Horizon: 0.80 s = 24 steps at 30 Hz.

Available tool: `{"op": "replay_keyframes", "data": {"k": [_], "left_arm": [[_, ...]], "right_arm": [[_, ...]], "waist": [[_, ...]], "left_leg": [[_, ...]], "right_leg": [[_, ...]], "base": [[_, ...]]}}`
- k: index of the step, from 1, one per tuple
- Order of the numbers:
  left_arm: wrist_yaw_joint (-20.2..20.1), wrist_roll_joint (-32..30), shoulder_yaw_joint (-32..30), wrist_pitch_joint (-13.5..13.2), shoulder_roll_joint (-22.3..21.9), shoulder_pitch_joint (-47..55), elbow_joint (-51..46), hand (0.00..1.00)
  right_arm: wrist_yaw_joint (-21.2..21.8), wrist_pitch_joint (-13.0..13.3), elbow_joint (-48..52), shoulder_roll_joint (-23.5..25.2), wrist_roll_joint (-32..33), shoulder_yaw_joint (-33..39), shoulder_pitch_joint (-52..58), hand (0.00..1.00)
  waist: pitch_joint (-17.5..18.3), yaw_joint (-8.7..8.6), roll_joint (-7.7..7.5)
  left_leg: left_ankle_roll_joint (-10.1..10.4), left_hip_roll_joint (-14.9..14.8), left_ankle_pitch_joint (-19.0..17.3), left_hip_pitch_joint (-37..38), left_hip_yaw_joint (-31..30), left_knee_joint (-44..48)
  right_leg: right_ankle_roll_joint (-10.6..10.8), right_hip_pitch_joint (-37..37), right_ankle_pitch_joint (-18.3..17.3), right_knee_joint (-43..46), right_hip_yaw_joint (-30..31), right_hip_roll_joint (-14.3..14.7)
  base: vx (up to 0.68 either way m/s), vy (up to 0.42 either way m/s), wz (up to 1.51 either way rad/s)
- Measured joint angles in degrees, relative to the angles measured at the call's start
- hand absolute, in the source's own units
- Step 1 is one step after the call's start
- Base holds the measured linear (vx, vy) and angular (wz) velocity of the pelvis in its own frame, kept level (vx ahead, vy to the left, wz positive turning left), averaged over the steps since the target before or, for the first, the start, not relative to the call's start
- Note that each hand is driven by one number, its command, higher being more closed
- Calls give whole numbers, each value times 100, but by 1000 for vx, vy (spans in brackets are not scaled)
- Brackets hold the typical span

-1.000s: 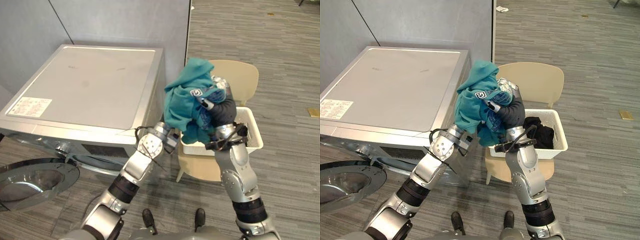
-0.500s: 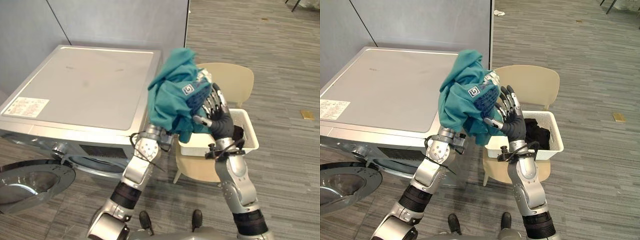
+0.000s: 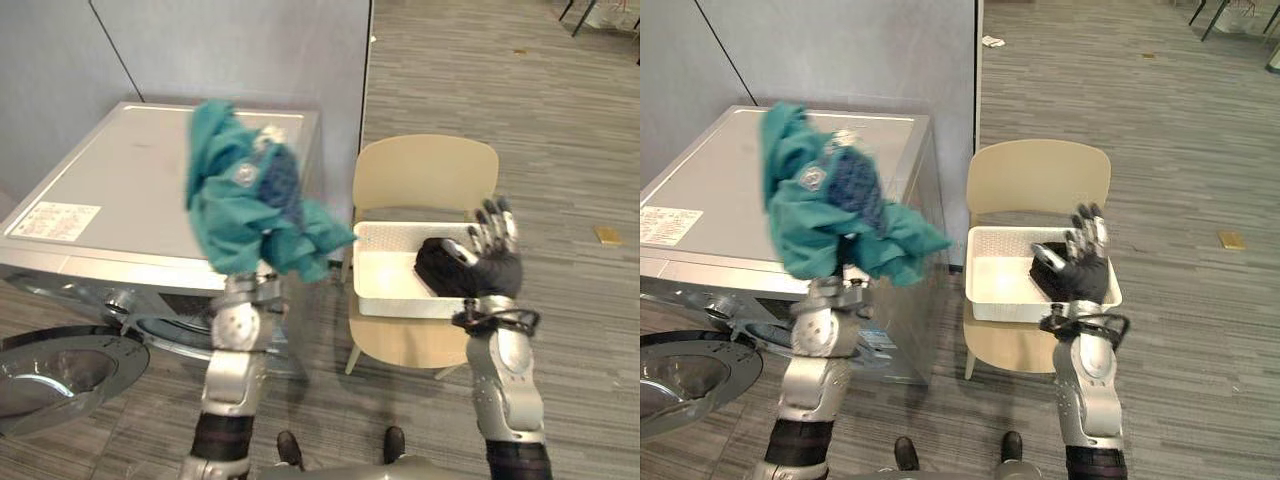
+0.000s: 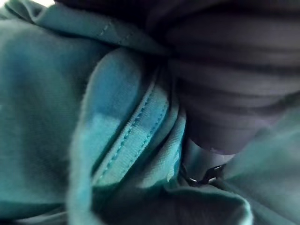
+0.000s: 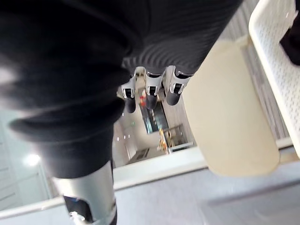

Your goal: Pick up the laundry basket with both hands and put the clothes into the washing machine.

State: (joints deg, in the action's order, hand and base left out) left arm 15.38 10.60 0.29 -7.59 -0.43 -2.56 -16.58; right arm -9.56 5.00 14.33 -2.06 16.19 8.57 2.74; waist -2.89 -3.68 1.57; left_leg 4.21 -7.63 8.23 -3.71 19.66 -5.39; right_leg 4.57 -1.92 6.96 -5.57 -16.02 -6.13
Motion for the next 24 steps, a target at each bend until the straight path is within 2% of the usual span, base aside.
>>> {"op": "replay_keyframes", "data": {"k": [1, 4, 6, 7, 8, 9, 10, 11, 12, 13, 14, 15, 16, 17, 18, 19, 20, 21, 22, 23, 24], "left_arm": [[20, 2, -263, -44, -72, 204, -147, 100], [169, 6, -473, -57, -148, 321, -212, 100], [265, 9, -496, -62, -149, 534, -304, 100], [252, 10, -452, -70, -144, 644, -365, 100], [247, 12, -439, -81, -129, 657, -372, 100], [247, 22, -422, -169, -162, 771, -410, 100], [234, 23, -443, -230, -144, 878, -436, 100], [223, 23, -441, -250, -149, 938, -436, 100], [207, 23, -437, -282, -169, 1067, -436, 100], [127, 33, -342, -289, -187, 1132, -435, 100], [76, 48, -297, -292, -211, 1151, -435, 100], [-42, 97, -226, -303, -296, 1155, -433, 100], [-122, 135, -185, -299, -301, 1151, -405, 100], [-292, 253, -186, -282, -348, 1149, -346, 100], [-302, 269, -182, -281, -351, 1149, -332, 100], [-308, 358, -277, -280, -326, 1168, -264, 100], [-329, 468, -315, -268, -253, 1207, -74, 100], [-382, 484, -311, -240, -226, 1235, 42, 100], [-475, 494, -276, -169, -208, 1297, 222, 100], [-554, 494, -145, -134, -201, 1356, 364, 100], [-566, 493, -31, -113, -179, 1399, 385, 100]], "right_arm": [[-150, -36, -156, 15, -180, 362, 95, 0], [-528, -175, -818, 50, -471, 1112, 141, 0], [-697, -341, -1279, 52, -715, 1429, 193, 0], [-816, -428, -1590, 55, -954, 1713, 202, 0], [-892, -498, -1739, 57, -1091, 1931, 194, 0], [-1008, -666, -2212, 55, -1328, 2377, 80, 0], [-1139, -810, -2541, -9, -1568, 2624, 49, 0], [-1182, -858, -2693, -50, -1710, 2738, 80, 0], [-1261, -962, -2985, -117, -1945, 2971, 206, 0], [-1298, -1064, -3362, -163, -2092, 3230, 341, 0], [-1292, -1090, -3603, -199, -2146, 3354, 417, 0], [-1266, -1148, -4240, -294, -2214, 3612, 536, 0], [-1248, -1191, -4727, -341, -2256, 3778, 554, 0], [-1047, -1227, -5655, -306, -2254, 4106, 570, 0], [-1013, -1237, -5825, -285, -2252, 4127, 573, 0], [-855, -1249, -6501, -135, -2212, 4141, 548, 0], [-632, -1233, -6935, 38, -2071, 4139, 509, 0], [-530, -1228, -7159, 88, -2005, 4126, 493, 0], [-355, -1224, -7528, 159, -1887, 4018, 455, 0], [-172, -1214, -7744, 184, -1835, 3858, 424, 0], [-126, -1178, -7770, 189, -1777, 3797, 423, 0]], "waist": [[-1, 4, -14], [-9, 97, -24], [-24, 153, 5], [-22, 130, -9], [-32, 133, -19], [-69, 241, -115], [-97, 309, -173], [-114, 318, -191], [-75, 275, -125], [-39, 226, -66], [-10, 192, -25], [46, 131, 78], [81, 131, 170], [107, 120, 229], [101, 121, 213], [36, 177, 76], [-15, 253, 7], [-16, 289, 8], [19, 322, -96], [6, 348, -83], [-10, 340, -72]], "left_leg": [[-2, -10, 0, -174, -182, 147], [-13, -73, 30, -623, -661, 460], [58, -150, 175, -933, -1019, 768], [274, -70, 555, -1036, -1313, 538], [313, -82, 669, -980, -1305, 388], [-557, -137, -288, -1140, -702, 1497], [-872, -198, -1002, -1183, -137, 2720], [-859, -288, -1232, -1108, 90, 3152], [-819, -570, -1546, -878, 439, 3723], [-822, -829, -1670, -638, 611, 3950], [-821, -966, -1669, -547, 647, 3962], [-778, -1188, -1641, -412, 669, 3828], [-478, -1219, -1695, -379, 593, 3534], [-51, -987, -1935, -417, 538, 3157], [-53, -946, -1979, -451, 518, 3131], [-149, -777, -2054, -565, 410, 3150], [-166, -642, -2067, -666, 341, 3264], [-202, -565, -2088, -705, 275, 3319], [-284, -412, -2149, -756, 132, 3376], [-345, -214, -2183, -733, 56, 3310], [-372, -97, -2199, -690, 28, 3212]], "right_leg": [[-2, 3, 1, 1, -153, -2], [-86, -44, -76, 117, -641, 51], [-280, -169, -447, 634, -889, 113], [-376, -180, -660, 827, -1123, 90], [-395, -173, -707, 838, -1351, -15], [-432, -138, -669, 876, -1700, -145], [-426, -47, -614, 932, -1887, -360], [-387, -13, -551, 962, -2011, -433], [-367, 83, -516, 970, -2313, -554], [-317, 165, -484, 1021, -2647, -697], [-281, 169, -460, 1049, -2812, -763], [-183, 168, -387, 1068, -3142, -867], [-135, 151, -290, 1065, -3368, -922], [-53, 179, -104, 1031, -3714, -1053], [-63, 187, -75, 1032, -3781, -1087], [-130, 227, 23, 1029, -3939, -1234], [-241, 304, 136, 1031, -4028, -1334], [-281, 336, 166, 1039, -4025, -1379], [-318, 423, 196, 1153, -4033, -1548], [-337, 417, 207, 1568, -3999, -1872], [-373, 414, 222, 1817, -3911, -2059]], "base": [[-2, -5, 49], [-48, -23, 87], [-105, -57, 122], [-140, -57, 141], [-179, -30, 160], [-149, 4, 124], [-103, 37, 103], [-78, 61, 110], [-77, 125, 130], [-99, 146, 146], [-96, 198, 160], [-84, 260, 144], [-97, 359, 185], [-73, 340, 131], [-90, 366, 124], [-121, 440, 81], [-105, 364, 81], [-96, 347, 73], [-63, 248, 74], [-92, 367, 84], [-71, 298, 100]]}}
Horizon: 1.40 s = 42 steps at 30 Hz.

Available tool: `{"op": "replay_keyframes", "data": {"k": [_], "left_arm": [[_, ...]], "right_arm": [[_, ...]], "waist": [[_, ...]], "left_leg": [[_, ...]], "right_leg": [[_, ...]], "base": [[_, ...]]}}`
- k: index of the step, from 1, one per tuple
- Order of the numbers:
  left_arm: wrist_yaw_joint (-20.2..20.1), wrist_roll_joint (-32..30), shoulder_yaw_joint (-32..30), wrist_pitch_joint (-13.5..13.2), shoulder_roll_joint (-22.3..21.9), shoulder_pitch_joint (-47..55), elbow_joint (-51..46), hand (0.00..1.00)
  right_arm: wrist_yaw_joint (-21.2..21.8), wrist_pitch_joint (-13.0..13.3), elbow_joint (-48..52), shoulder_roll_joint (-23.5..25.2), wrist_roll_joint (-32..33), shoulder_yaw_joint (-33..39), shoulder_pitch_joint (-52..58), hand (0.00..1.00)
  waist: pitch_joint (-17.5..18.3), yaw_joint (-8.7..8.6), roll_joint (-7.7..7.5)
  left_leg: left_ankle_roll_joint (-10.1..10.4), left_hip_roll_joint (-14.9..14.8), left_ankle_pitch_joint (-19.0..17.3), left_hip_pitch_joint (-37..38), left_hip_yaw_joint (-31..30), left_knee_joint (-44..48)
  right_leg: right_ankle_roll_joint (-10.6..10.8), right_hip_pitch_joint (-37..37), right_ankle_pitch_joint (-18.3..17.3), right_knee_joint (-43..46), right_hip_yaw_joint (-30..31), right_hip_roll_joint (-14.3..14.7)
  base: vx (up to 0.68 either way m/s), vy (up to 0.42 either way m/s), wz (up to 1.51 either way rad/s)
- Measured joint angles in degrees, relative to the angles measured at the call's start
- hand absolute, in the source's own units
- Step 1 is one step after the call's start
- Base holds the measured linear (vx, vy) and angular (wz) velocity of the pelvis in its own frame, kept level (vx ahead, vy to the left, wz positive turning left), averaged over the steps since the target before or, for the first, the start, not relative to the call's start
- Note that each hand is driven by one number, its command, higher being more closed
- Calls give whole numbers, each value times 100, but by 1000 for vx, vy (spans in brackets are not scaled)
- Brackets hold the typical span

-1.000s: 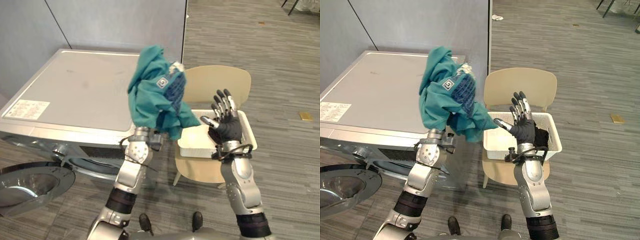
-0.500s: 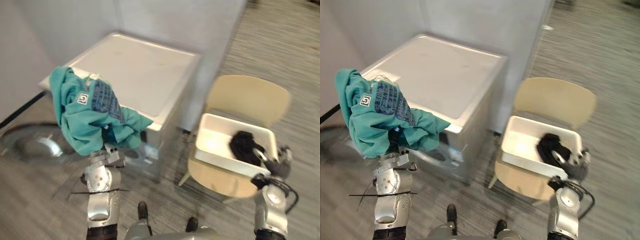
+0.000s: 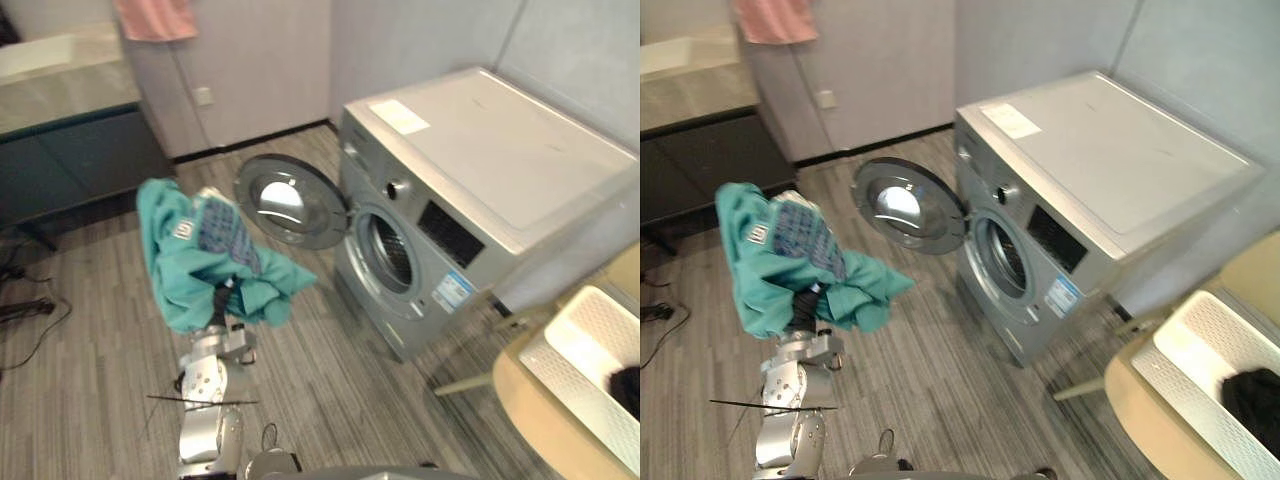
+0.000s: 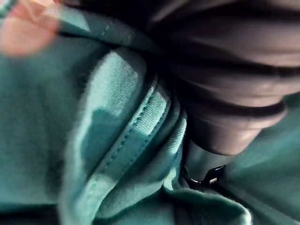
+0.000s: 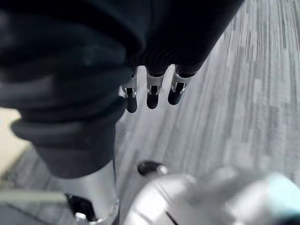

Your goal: Pick up the laundry basket with both hands and put the clothes into the washing machine.

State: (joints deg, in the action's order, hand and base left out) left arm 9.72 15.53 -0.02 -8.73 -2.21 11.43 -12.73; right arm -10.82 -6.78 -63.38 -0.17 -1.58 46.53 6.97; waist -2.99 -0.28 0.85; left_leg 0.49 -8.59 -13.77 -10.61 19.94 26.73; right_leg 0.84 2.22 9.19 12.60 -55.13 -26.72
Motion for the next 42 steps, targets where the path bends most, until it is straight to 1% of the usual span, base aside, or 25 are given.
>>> {"op": "replay_keyframes", "data": {"k": [1, 2, 3, 4, 6, 8, 10, 11, 14, 17, 19, 21, 22, 23, 25, 27, 29, 31, 32, 33, 34, 35, 38, 40, 42], "left_arm": [[-131, -5, 275, 30, 6, 55, 0, 100], [-231, -17, 544, 38, 47, 62, 48, 100], [-237, -20, 639, 40, 72, 83, 100, 100], [-240, -23, 761, 50, 72, 84, 265, 100], [-240, -23, 955, 68, 65, 87, 466, 100], [-249, -23, 1085, 79, 65, 90, 565, 100], [-259, -45, 1130, 109, 39, 67, 591, 100], [-260, -46, 1161, 128, -76, 56, 578, 100], [-210, -59, 1152, 154, -131, -51, 578, 100], [-244, -182, 1192, 176, -128, -166, 580, 100], [-243, -210, 1156, 203, -130, -140, 601, 100], [-239, -148, 1042, 208, -142, -58, 672, 100], [-230, -107, 915, 217, -155, 28, 690, 100], [-220, -90, 810, 211, -156, 74, 768, 100], [-230, -77, 789, 235, -154, 92, 928, 100], [-245, -36, 759, 257, -153, 109, 1065, 100], [-221, -32, 590, 281, -147, 142, 1273, 100], [-199, -36, 516, 294, -170, 166, 1450, 100], [-193, -38, 496, 293, -175, 170, 1515, 100], [-177, -43, 354, 320, -147, 102, 1833, 100], [-169, -43, 325, 328, -153, 101, 1857, 100], [-168, -60, 245, 320, -155, 147, 1914, 100], [-205, -190, 236, 327, -115, 241, 2145, 100], [-232, -300, 237, 328, -75, 299, 2365, 100], [-343, -396, 252, 329, -66, 293, 2811, 100]], "right_arm": [[151, 90, 43, -75, 8, -139, 76, 0], [268, 163, 151, -76, 0, -429, 105, 0], [304, 175, 200, -53, 0, -562, 100, 0], [360, 193, 318, 43, 0, -902, 120, 0], [366, 211, 591, 141, 22, -1407, 265, 0], [367, 275, 861, 217, 122, -1790, 357, 0], [373, 298, 1070, 291, 110, -2058, 382, 0], [397, 308, 1172, 244, 103, -2060, 391, 0], [495, 290, 1347, 153, -35, -2126, 399, 0], [489, 291, 1559, 159, -79, -2220, 520, 0], [484, 296, 1661, 133, -79, -2311, 557, 0], [484, 305, 1845, 77, -79, -2465, 649, 0], [483, 318, 1968, 75, -81, -2512, 703, 0], [475, 339, 1979, 96, -81, -2533, 715, 0], [448, 335, 2043, 92, -80, -2546, 720, 0], [449, 333, 2044, 66, -82, -2649, 720, 0], [455, 395, 1970, -6, -130, -2903, 683, 0], [459, 418, 1928, -37, -128, -2949, 700, 0], [463, 425, 1939, -65, -130, -2948, 705, 0], [455, 418, 1727, -41, -169, -2988, 662, 0], [451, 425, 1727, -9, -192, -2975, 674, 0], [471, 424, 1704, 79, -269, -3095, 694, 0], [505, 454, 1680, 101, -350, -3196, 681, 0], [595, 482, 1637, 54, -329, -3186, 667, 0], [606, 526, 1447, -115, -332, -3187, 551, 0]], "waist": [[-47, -35, 70], [-172, -18, 57], [-201, -18, 101], [-224, -50, 67], [-289, -102, -64], [-308, -170, -158], [-270, -306, -377], [-291, -378, -258], [-300, -201, -135], [-230, -263, -30], [-216, -366, 63], [-191, -220, 162], [-146, -164, 216], [-106, -114, 169], [-92, -107, 201], [-86, -22, 165], [-85, 70, 64], [-88, 122, 55], [-51, 121, 166], [-73, 56, 49], [-61, 70, -6], [-61, 125, -235], [-47, 106, -303], [-16, 111, -265], [104, 100, -122]], "left_leg": [[-133, 252, -149, 227, -172, -395], [-229, 415, -120, 366, -359, -498], [-275, 425, -135, 386, -443, -500], [-321, 467, -124, 493, -605, -591], [-344, 559, -107, 671, -781, -697], [-346, 616, -110, 696, -800, -707], [-297, 856, -85, 823, -821, -853], [-201, 737, -56, 763, -815, -743], [-191, 611, -83, 980, -775, -1014], [50, 330, -245, 1073, -877, -847], [490, -229, -312, 439, -889, 1231], [895, -673, 204, 124, -890, 2509], [729, -958, 901, -66, -814, 3258], [574, -1166, 1204, -297, -637, 3796], [103, -1324, 740, -484, -429, 3911], [-18, -1310, 294, -618, -435, 3268], [-20, -866, 160, -677, -1156, 1355], [172, -561, 387, -519, -1938, -105], [152, -539, 738, -436, -2208, -562], [805, -411, 910, -366, -2278, -564], [787, -385, 863, -353, -2225, -544], [694, -316, 536, -351, -1913, -125], [578, -377, -35, -316, -1303, 415], [592, -472, -240, -156, -715, 383], [558, -541, -226, 28, -137, 46]], "right_leg": [[-281, -120, -34, 669, 482, -357], [-709, -496, -440, 1307, 1596, -507], [-554, -682, -811, 1490, 2273, -280], [-258, -966, -1496, 1817, 3394, 340], [-186, -1227, -2033, 2158, 4111, 1081], [0, -1466, -2200, 2063, 3995, 1510], [-181, -1530, -1981, 1327, 3618, 1648], [-156, -1445, -1905, 1300, 3339, 1655], [-196, -1215, -1999, 1307, 2636, 1482], [-129, -881, -2144, 1094, 2314, 1682], [-181, -450, -2280, 1001, 2212, 2024], [-248, -195, -2328, 992, 2316, 2225], [-285, 16, -2348, 819, 2598, 2376], [-295, 213, -2356, 547, 2874, 2426], [-253, 418, -2331, 308, 3308, 2420], [-147, 436, -2265, 140, 3764, 2334], [47, 338, -2157, -44, 4396, 2153], [325, 270, -2112, -91, 4815, 2035], [446, 240, -2122, -91, 4914, 2049], [693, 233, -2190, -98, 5210, 1860], [705, 221, -2174, -96, 5210, 1823], [854, 135, -2055, -79, 5257, 1699], [1033, -24, -1922, -82, 5788, 1532], [1063, -352, -1618, -121, 6002, 1436], [726, -683, -1052, -373, 5530, 1377]], "base": [[-47, 278, 99], [-35, 163, 89], [-36, 124, 74], [-32, 54, 77], [-28, 29, 82], [-12, -53, 73], [152, -97, 93], [230, -96, 63], [192, -46, 7], [284, -90, 21], [316, -100, -4], [240, -53, -88], [272, 0, -146], [302, 42, -131], [362, 111, -110], [254, 183, -122], [240, 299, -142], [243, 415, -122], [327, 631, -122], [222, 459, -78], [210, 378, -106], [124, 259, -76], [86, 305, -103], [17, 290, -166], [-1, 223, -188]]}}
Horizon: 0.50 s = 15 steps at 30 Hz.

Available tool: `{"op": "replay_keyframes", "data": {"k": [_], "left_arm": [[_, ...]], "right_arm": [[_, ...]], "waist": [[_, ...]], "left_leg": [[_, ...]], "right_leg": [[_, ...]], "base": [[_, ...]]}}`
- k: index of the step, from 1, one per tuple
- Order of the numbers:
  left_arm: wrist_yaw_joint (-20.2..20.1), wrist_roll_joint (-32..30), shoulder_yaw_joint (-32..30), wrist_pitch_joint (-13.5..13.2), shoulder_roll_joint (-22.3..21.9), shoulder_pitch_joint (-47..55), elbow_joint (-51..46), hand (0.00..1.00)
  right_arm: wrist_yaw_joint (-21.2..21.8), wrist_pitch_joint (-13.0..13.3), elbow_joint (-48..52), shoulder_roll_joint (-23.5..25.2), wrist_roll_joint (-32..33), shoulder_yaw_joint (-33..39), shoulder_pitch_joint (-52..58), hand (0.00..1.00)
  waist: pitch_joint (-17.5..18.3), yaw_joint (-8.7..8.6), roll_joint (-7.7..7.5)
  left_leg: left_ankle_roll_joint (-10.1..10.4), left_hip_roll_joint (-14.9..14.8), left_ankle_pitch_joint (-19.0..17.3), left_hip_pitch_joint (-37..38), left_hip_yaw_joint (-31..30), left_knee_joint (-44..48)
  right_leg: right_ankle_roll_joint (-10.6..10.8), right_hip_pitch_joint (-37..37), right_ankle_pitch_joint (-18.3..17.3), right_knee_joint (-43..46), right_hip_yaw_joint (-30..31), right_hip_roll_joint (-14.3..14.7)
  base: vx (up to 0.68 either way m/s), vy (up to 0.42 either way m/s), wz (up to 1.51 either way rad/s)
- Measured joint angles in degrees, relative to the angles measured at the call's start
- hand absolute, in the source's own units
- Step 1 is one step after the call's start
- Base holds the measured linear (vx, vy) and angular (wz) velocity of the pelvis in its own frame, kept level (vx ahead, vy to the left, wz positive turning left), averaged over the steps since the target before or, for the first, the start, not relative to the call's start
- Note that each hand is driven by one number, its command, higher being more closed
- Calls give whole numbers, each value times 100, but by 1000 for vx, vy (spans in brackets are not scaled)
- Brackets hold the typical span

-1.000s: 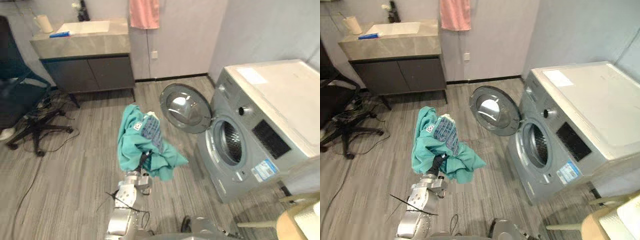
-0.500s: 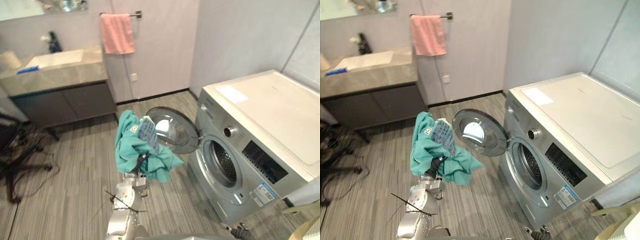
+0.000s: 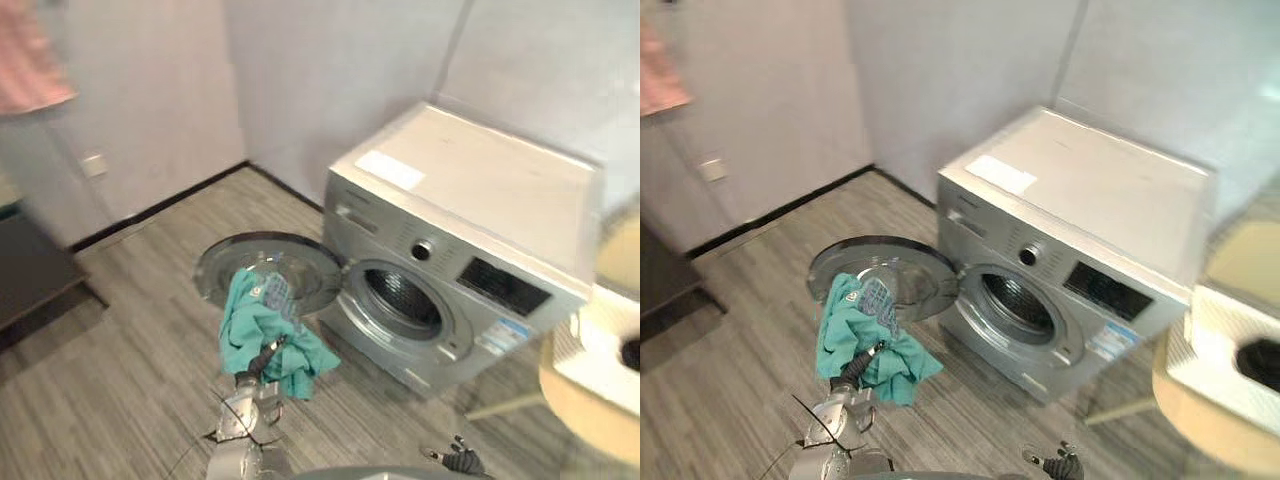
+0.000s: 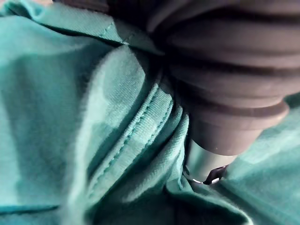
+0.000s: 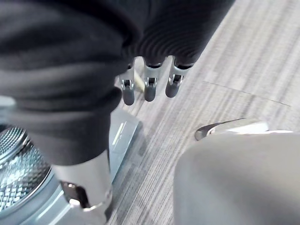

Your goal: Pick up the laundry basket with both hands and put the clothes into the washing machine.

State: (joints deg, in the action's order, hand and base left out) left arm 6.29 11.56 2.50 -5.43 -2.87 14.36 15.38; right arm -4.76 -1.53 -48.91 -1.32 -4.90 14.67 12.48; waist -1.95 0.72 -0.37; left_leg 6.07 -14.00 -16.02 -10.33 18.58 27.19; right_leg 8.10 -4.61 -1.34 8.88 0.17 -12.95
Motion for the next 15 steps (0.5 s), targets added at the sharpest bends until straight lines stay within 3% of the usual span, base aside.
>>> {"op": "replay_keyframes", "data": {"k": [1, 3, 4, 8, 12, 15], "left_arm": [[-107, 0, 54, 27, 50, -57, 410, 100], [-131, 2, 145, 68, 100, -114, 715, 100], [-154, 1, 220, 103, 203, -219, 909, 100], [-247, 8, 370, 141, 382, -593, 1535, 100], [-250, 25, 418, 146, 323, -699, 1990, 100], [-188, 211, 296, 191, 314, -757, 2392, 100]], "right_arm": [[-4, -22, -313, -176, -32, -1, -228, 0], [0, -30, -533, -247, -43, 2, -341, 0], [4, -25, -606, -326, -48, 13, -361, 0], [12, -26, -653, -538, -197, 0, -426, 0], [6, -105, -698, -551, -379, -149, -454, 0], [22, -98, -697, -548, -604, -415, -486, 0]], "waist": [[30, -73, 87], [20, -196, 185], [22, -276, 224], [-109, -295, 507], [-139, -316, 483], [-244, -316, 417]], "left_leg": [[-151, -24, 236, 228, 551, -435], [-169, 59, 369, 367, 876, -697], [-183, 94, 443, 425, 916, -765], [36, -7, 586, 745, 895, -1054], [182, -153, 673, 1039, 896, -1319], [327, -625, 506, 1109, 958, -1101]], "right_leg": [[-344, -249, 100, 112, -1166, -156], [-632, -334, 117, 93, -2218, -378], [-607, -368, 354, 64, -2577, -433], [-515, -380, 431, 34, -2540, -209], [-330, -276, 302, 49, -2514, -2], [-370, -280, -51, 302, -2528, 301]], "base": [[12, 92, -143], [61, 96, -109], [109, 26, -81], [80, -87, -53], [28, -140, -22], [-61, -176, -17]]}}
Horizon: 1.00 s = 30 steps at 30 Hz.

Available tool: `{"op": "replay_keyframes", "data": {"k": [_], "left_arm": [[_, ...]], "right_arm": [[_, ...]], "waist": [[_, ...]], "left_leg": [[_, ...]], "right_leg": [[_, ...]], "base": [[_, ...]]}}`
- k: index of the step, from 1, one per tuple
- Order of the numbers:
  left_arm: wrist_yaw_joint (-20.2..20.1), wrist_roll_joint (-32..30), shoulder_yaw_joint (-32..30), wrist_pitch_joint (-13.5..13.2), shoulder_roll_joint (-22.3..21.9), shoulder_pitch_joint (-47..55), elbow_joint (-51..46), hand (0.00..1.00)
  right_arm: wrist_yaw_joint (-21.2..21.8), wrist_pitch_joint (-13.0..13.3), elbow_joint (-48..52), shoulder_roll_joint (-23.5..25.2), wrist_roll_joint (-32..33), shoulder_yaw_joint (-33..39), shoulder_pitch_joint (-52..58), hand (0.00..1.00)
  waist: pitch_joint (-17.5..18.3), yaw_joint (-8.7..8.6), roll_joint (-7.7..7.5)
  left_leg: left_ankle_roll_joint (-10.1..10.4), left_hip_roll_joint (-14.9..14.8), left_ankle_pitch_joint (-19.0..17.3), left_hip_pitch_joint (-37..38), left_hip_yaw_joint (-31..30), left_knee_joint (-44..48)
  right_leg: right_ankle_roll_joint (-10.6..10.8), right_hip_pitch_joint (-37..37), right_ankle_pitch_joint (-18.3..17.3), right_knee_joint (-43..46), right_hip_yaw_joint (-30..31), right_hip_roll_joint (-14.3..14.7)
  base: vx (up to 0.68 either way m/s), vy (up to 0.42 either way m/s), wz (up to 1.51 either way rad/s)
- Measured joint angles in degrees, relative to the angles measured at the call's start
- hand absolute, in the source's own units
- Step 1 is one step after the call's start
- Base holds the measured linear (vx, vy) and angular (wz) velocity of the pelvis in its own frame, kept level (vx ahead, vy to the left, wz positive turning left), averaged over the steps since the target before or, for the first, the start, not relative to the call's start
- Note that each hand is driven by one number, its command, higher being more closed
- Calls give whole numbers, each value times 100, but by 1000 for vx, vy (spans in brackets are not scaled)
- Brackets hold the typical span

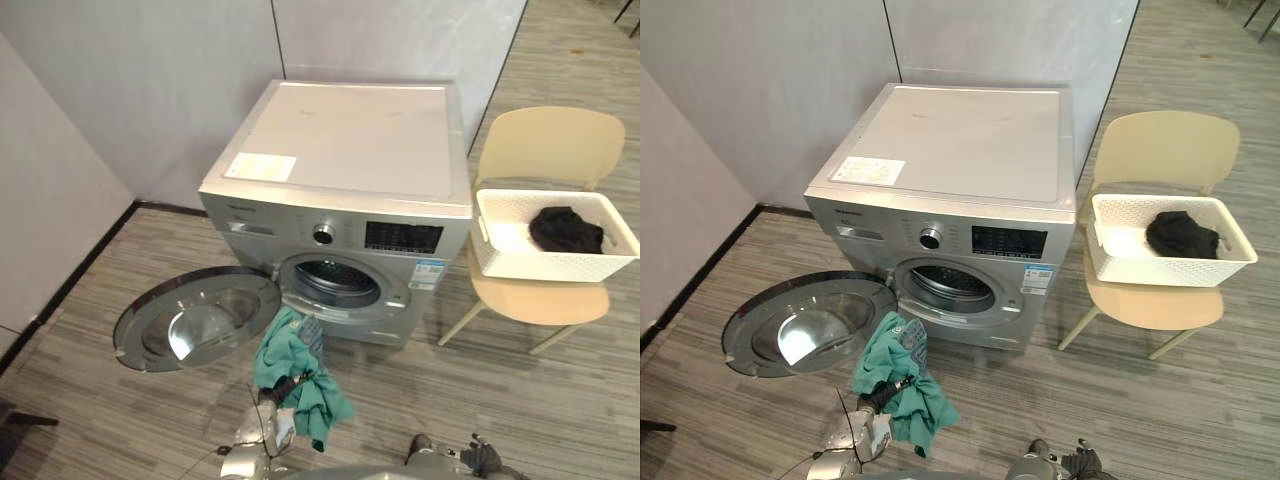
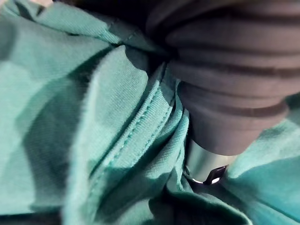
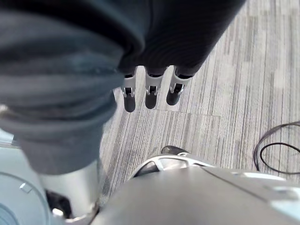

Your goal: Pick up the laundry basket with both hands and put the clothes into the washing machine.

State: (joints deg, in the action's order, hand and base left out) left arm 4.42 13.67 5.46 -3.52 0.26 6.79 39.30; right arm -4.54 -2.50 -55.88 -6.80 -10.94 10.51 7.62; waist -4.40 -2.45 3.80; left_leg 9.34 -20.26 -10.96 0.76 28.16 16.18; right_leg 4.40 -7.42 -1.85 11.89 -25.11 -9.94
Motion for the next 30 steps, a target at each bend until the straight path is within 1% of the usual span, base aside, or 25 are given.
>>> {"op": "replay_keyframes", "data": {"k": [1, 2, 3, 4, 5, 6, 7, 8, 9, 10, 11, 12, 13, 14, 15, 16, 17, 18, 19, 20, 22, 24, 25, 27, 30], "left_arm": [[79, 187, -163, 18, -6, 69, 112, 100], [123, 285, -229, 42, -30, 122, 124, 100], [229, 481, -418, 56, -5, 173, 131, 100], [312, 676, -560, 54, 86, 165, 133, 100], [351, 763, -591, 47, 111, 136, 130, 100], [406, 915, -599, 45, 133, -40, 125, 100], [447, 962, -581, 43, 114, -130, 113, 100], [463, 1069, -577, 43, 89, -296, 73, 100], [490, 1148, -579, 36, 106, -535, 38, 100], [656, 1310, -585, 14, 165, -831, -94, 100], [825, 1456, -595, -103, 237, -1148, -183, 100], [900, 1513, -618, -159, 249, -1347, -186, 100], [1050, 1611, -700, -212, 319, -1784, -180, 100], [1173, 1740, -796, -269, 427, -2123, -178, 100], [1317, 1883, -842, -355, 498, -2627, -118, 100], [1364, 1966, -839, -387, 522, -2949, -95, 100], [1475, 2056, -850, -438, 516, -3501, -93, 100], [1512, 2079, -930, -470, 507, -3797, -90, 100], [1584, 2136, -1081, -503, 492, -4110, -94, 100], [1600, 2173, -1148, -539, 485, -4233, -94, 100], [1718, 2228, -1485, -614, 420, -4607, -166, 100], [1764, 2348, -1607, -685, 406, -4735, -208, 100], [1838, 2448, -1727, -708, 352, -4784, -297, 100], [1952, 2632, -1765, -818, 269, -4927, -393, 100], [2060, 2726, -1772, -839, 210, -5190, -566, 100]], "right_arm": [[41, -2, -4, -9, -70, -82, -1, 0], [72, -1, -10, -46, -84, -143, -2, 0], [91, 10, -3, -35, -84, -271, -7, 0], [76, 13, -28, -28, -81, -392, -61, 0], [67, 13, -83, -34, -82, -431, -118, 0], [21, 5, -155, -36, -73, -435, -257, 0], [-36, 0, -160, -19, -73, -433, -326, 0], [-111, -23, -160, -39, -71, -428, -536, 0], [-213, -42, -163, -48, -63, -429, -742, 0], [-370, -44, -153, -46, -11, -426, -972, 0], [-526, -45, -89, -16, 91, -434, -1224, 0], [-569, -45, -40, -30, 142, -439, -1360, 0], [-739, -56, 125, 44, 221, -452, -1629, 0], [-855, -66, 386, 159, 259, -458, -1808, 0], [-1031, -52, 630, 242, 261, -456, -2052, 0], [-1113, -60, 727, 266, 280, -456, -2227, 0], [-1279, -105, 1100, 349, 395, -470, -2508, 0], [-1365, -132, 1531, 451, 444, -483, -2645, 0], [-1466, -119, 2193, 631, 475, -622, -2705, 0], [-1508, -108, 2460, 731, 476, -709, -2746, 0], [-1625, -15, 3319, 1095, 467, -976, -2757, 0], [-1676, -10, 3696, 1275, 453, -1020, -2739, 0], [-1699, -10, 3935, 1312, 430, -1065, -2730, 0], [-1834, -3, 4395, 1310, 391, -1086, -2685, 0], [-1911, 95, 4976, 1258, 356, -1090, -2511, 0]], "waist": [[-43, 17, 43], [-46, 15, 13], [-99, 31, -89], [-167, 41, -175], [-220, 27, -194], [-433, 21, -310], [-580, 48, -389], [-792, 68, -390], [-1025, 52, -437], [-1215, 62, -501], [-1383, 85, -516], [-1513, 110, -439], [-1806, 203, -592], [-1946, 168, -770], [-2101, 60, -831], [-2217, 14, -854], [-2492, 39, -871], [-2587, 42, -873], [-2594, 42, -864], [-2596, 41, -863], [-2597, 45, -863], [-2597, 42, -864], [-2597, 44, -864], [-2597, 38, -864], [-2597, 47, -864]], "left_leg": [[91, -220, -103, 13, 13, 124], [86, -321, -145, 38, 15, 152], [-276, -414, -297, 62, -64, 240], [-1015, -469, -395, -97, -308, 589], [-1264, -537, -302, -236, -509, 887], [-1163, -729, 95, -943, -1043, 2042], [-926, -675, -44, -1190, -1223, 2344], [-615, -511, -274, -1512, -1392, 2600], [-527, -302, -398, -1868, -1441, 2712], [-528, -66, -397, -2370, -1360, 2589], [-538, 80, -352, -2653, -1280, 2142], [-544, 117, -346, -2710, -1282, 1919], [-679, 172, -64, -2927, -1416, 2114], [-711, 184, -125, -3201, -1385, 2327], [-803, 200, -217, -3726, -1483, 2661], [-848, 200, -244, -3941, -1484, 2804], [-909, 200, -281, -4211, -1449, 2962], [-983, 186, -336, -4442, -1402, 3077], [-1043, 154, -390, -4785, -1349, 3229], [-1057, 119, -425, -4933, -1332, 3306], [-1067, 51, -448, -5441, -1356, 3483], [-1068, 31, -449, -5709, -1379, 3520], [-1069, 16, -449, -5911, -1397, 3587], [-1085, 9, -459, -6291, -1440, 3734], [-1122, -114, -552, -6830, -1608, 4165]], "right_leg": [[-81, -7, -103, 51, 1, 213], [-143, -10, -158, 83, -8, 304], [-220, -30, -290, 223, -26, 400], [-321, -32, -416, 297, 3, 472], [-357, -30, -455, 292, 12, 529], [-437, 50, -492, 274, 62, 597], [-454, 20, -504, 297, 131, 581], [-505, -32, -499, 359, 185, 505], [-516, -185, -526, 492, 224, 415], [-520, -551, -590, 768, 267, 304], [-490, -996, -689, 1196, 389, 276], [-459, -1149, -766, 1435, 442, 310], [-433, -1584, -948, 2037, 613, 269], [-404, -1949, -1042, 2383, 638, 127], [-384, -2404, -1087, 2704, 609, -1], [-383, -2624, -1088, 2828, 600, -54], [-379, -2896, -1090, 2962, 598, -121], [-352, -3143, -1106, 3065, 622, -170], [-341, -3518, -1112, 3195, 644, -219], [-341, -3669, -1112, 3246, 653, -220], [-342, -4154, -1112, 3398, 636, -232], [-343, -4406, -1114, 3445, 625, -243], [-346, -4603, -1115, 3508, 619, -255], [-374, -4966, -1157, 3702, 587, -324], [-426, -5363, -1240, 4104, 476, -357]], "base": [[-62, -205, -33], [-14, -241, -46], [27, -205, -43], [52, -197, -33], [74, -243, -17], [105, -181, -11], [85, -148, -12], [39, -21, -10], [-6, 11, -17], [-23, 39, -40], [-18, 64, -53], [16, 130, -81], [6, 130, -66], [-3, 156, -39], [-20, 99, 2], [-23, 127, 6], [-53, 110, -15], [-83, 126, -28], [-73, 87, -28], [-46, 72, -28], [5, 34, -17], [27, 1, -6], [28, -7, -6], [14, -3, -2], [8, -3, -4]]}}
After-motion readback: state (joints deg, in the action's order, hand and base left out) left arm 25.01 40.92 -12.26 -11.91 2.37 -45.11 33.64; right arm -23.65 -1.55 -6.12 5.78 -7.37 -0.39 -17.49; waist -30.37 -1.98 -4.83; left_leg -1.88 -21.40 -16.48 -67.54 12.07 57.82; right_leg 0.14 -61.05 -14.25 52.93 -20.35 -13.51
